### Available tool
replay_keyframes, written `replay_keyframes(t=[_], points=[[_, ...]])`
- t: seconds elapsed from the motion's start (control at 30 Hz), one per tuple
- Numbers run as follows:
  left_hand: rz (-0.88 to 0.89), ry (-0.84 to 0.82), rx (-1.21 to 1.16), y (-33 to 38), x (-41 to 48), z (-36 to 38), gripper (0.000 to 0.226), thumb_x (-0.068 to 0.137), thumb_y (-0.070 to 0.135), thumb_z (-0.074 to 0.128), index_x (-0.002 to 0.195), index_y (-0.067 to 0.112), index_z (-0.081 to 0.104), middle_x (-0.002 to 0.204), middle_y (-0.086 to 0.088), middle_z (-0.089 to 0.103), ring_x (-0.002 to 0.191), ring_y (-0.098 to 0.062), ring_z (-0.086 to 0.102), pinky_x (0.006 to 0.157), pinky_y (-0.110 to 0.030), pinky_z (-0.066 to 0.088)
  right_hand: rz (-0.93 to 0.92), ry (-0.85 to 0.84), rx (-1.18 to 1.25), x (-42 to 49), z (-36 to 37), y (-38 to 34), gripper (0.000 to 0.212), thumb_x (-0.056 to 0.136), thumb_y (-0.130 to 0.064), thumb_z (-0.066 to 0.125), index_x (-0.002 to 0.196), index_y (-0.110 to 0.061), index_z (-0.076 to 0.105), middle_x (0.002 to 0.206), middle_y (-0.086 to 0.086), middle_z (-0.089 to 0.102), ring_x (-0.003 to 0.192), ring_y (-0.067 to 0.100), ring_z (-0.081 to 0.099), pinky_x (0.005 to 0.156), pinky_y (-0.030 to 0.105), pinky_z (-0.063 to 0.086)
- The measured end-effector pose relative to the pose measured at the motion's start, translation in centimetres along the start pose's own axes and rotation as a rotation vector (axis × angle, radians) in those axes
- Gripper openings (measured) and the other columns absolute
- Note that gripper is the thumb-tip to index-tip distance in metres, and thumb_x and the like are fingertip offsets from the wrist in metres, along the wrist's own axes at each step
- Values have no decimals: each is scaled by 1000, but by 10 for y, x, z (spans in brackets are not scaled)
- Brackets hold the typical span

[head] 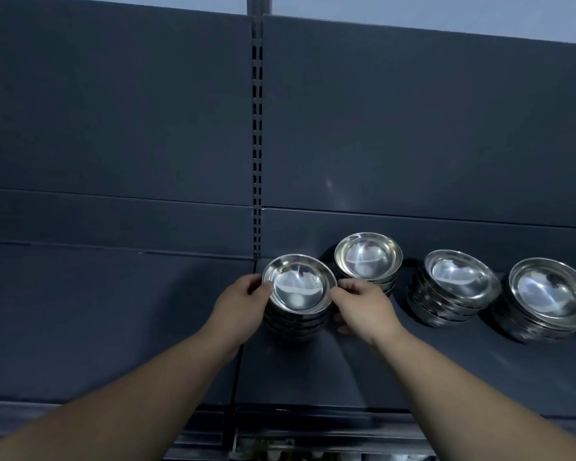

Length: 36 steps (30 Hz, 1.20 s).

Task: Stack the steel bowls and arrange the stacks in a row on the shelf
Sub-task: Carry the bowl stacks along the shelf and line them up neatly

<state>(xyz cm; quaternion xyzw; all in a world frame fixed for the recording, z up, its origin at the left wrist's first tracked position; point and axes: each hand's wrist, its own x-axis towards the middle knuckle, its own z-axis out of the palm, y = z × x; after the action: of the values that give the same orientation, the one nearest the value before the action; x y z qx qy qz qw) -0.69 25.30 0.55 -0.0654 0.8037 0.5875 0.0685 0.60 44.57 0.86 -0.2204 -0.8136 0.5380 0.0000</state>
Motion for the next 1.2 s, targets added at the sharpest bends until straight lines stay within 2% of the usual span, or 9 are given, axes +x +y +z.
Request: replay_keyframes(t=[0.1,0.2,0.4,0.5,0.6,0.63,0.73,1.03,1.2], points=[[51,-23,-33,1,1,1,31,95,34,53,125,29,61,106,20,65,100,3,57,83,-17,41,-66,5,-48,-2,-2,2,38,79,-34,66,117,-33,68,95,-12,71,94,11,67,91,33,55],[94,-24,-9,0,1,3,28,97,33,49,122,32,62,96,24,64,98,4,58,82,-17,42,-153,-32,-86,-8,-1,2,30,83,-31,64,112,-37,72,98,-19,73,97,2,65,84,18,46],[112,2,39,6,2,4,24,99,28,44,97,37,66,81,21,64,81,5,57,72,-12,42,-188,-47,-109,-6,-1,0,24,89,-28,59,106,-36,74,92,-20,74,94,2,64,78,15,45],[100,8,30,5,5,3,28,97,24,44,91,35,69,89,14,70,88,-3,62,74,-16,46,-178,-52,-108,-4,0,3,26,91,-30,57,112,-32,74,98,-14,75,99,6,66,87,22,48],[13,-58,-68,-1,9,2,26,93,35,49,108,34,69,105,13,71,103,-8,63,91,-27,49,-111,-73,24,0,5,10,31,94,-42,54,120,-32,69,113,-11,72,110,12,64,100,35,50],[-40,-118,-121,-3,11,2,29,91,41,50,115,37,66,111,12,71,106,-10,63,93,-31,50,-32,-111,122,1,7,12,35,94,-48,52,123,-34,65,120,-9,69,115,16,62,98,39,52],[-115,-257,-227,-4,9,3,28,93,47,46,117,47,61,109,13,71,98,-8,65,77,-28,50,150,-258,308,3,11,17,48,89,-65,43,131,-44,55,136,-9,59,123,23,58,81,39,59],[-87,-310,-235,-19,7,9,33,96,47,37,123,48,55,121,15,67,114,-10,60,92,-36,50,142,-178,369,-7,12,26,41,100,-51,39,138,-40,46,145,-12,49,127,22,53,83,42,58],[-73,-333,-237,-24,-1,8,33,96,49,37,123,50,55,122,15,66,115,-10,60,86,-33,50,151,-163,354,-19,12,34,45,96,-58,39,137,-41,47,143,-5,53,125,26,55,72,36,59]])
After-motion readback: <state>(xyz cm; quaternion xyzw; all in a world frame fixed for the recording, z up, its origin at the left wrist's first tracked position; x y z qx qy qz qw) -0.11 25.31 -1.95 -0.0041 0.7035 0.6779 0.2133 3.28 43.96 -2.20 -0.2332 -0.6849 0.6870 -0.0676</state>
